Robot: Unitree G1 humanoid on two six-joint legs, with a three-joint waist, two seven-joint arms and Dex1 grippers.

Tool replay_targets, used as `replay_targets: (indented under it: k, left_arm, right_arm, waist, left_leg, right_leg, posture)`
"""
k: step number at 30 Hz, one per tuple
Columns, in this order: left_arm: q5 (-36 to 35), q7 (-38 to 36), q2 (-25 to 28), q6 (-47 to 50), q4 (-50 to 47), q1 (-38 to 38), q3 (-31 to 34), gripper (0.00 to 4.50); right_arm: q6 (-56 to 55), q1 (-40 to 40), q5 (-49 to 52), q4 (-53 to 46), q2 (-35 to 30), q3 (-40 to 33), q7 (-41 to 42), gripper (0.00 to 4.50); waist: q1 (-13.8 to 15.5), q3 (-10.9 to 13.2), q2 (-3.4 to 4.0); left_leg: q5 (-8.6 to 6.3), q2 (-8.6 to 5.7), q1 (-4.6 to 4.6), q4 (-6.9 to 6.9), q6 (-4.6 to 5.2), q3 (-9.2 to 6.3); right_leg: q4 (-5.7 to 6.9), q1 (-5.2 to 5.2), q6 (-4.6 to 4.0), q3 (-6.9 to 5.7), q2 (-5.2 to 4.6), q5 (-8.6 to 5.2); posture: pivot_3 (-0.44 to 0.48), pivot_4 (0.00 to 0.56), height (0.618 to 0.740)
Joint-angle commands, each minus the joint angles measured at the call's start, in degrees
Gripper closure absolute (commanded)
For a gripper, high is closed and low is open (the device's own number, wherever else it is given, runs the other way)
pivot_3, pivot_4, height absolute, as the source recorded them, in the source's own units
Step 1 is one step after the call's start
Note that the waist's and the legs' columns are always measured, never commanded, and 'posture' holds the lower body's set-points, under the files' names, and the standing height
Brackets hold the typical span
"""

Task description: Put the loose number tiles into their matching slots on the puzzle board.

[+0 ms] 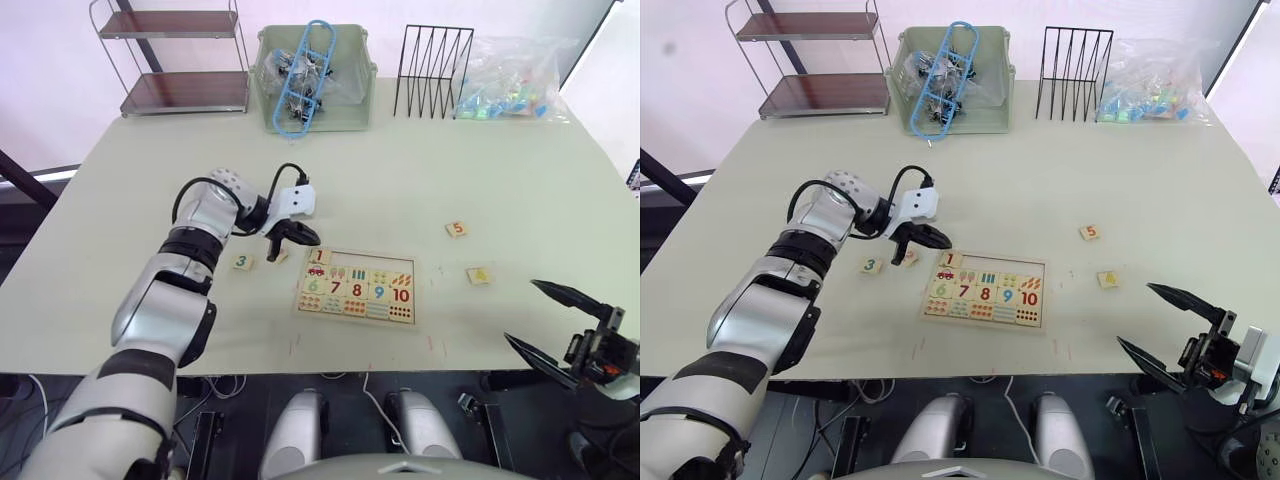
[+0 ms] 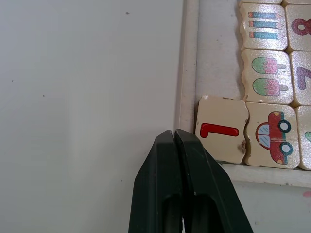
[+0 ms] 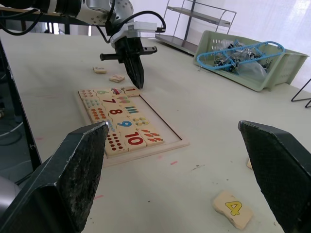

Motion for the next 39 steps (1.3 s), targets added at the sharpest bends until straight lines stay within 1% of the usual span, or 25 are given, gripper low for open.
replay_targets:
  k: [1, 20, 29, 35, 39]
  left_arm:
    - [-0.09, -0.65, 0.07, -1.38, 0.42, -1.52, 1.12, 4.43]
    - [-0.11, -2.64, 0.54, -2.66, 0.94, -1.05, 1.16, 4.43]
    - [0.08, -1.16, 0.96, -3.47, 2.26, -1.96, 1.74, 4.43]
    - [-2.85, -1.22, 1.50, -3.23, 2.15, -2.38, 5.40, 4.43]
    - [-7.11, -2.16, 2.45, -0.67, -0.87, -0.61, 9.74, 4.43]
  right_arm:
    - [-0.87, 0.49, 0.27, -1.62, 0.14, -0.56, -0.49, 0.00]
    - [0.03, -0.11, 0.06, -3.02, -0.73, -0.05, -2.47, 0.00]
    - [-0.62, -0.65, 0.11, -1.35, -0.70, 0.13, -1.71, 0.00]
    - [-0.79, -0.63, 0.09, -0.97, -0.33, 0.40, -1.44, 0.00]
    - [-0.57, -1.03, 0.13, -0.57, -0.13, 0.90, -1.34, 0.00]
  waist:
    - [-0.01, 0.00, 0.00]
    - [-0.01, 0.00, 0.00]
    - [-0.01, 0.00, 0.00]
    - [-0.02, 0.00, 0.00]
    - [-0.09, 0.00, 0.00]
  left_leg:
    - [0.00, 0.00, 0.00, 0.00, 0.00, 0.00]
    - [0.00, 0.00, 0.00, 0.00, 0.00, 0.00]
    - [0.00, 0.00, 0.00, 0.00, 0.00, -0.01]
    - [0.00, 0.00, 0.00, 0.00, 0.00, -0.01]
    - [0.00, 0.00, 0.00, 0.00, 0.00, -0.01]
  right_leg:
    - [0.00, 0.00, 0.00, 0.00, 0.00, 0.00]
    - [0.01, 0.00, 0.00, 0.00, 0.00, 0.00]
    - [0.01, 0.00, 0.00, -0.01, 0.00, 0.00]
    - [0.02, 0.00, 0.00, -0.01, 0.00, 0.00]
    - [0.02, 0.00, 0.00, -0.01, 0.00, 0.00]
  posture:
    - [0.000, 0.150, 0.740]
    - [0.000, 0.150, 0.740]
    - [0.000, 0.150, 0.740]
    - [0.000, 0.150, 0.740]
    - [0.000, 0.150, 0.740]
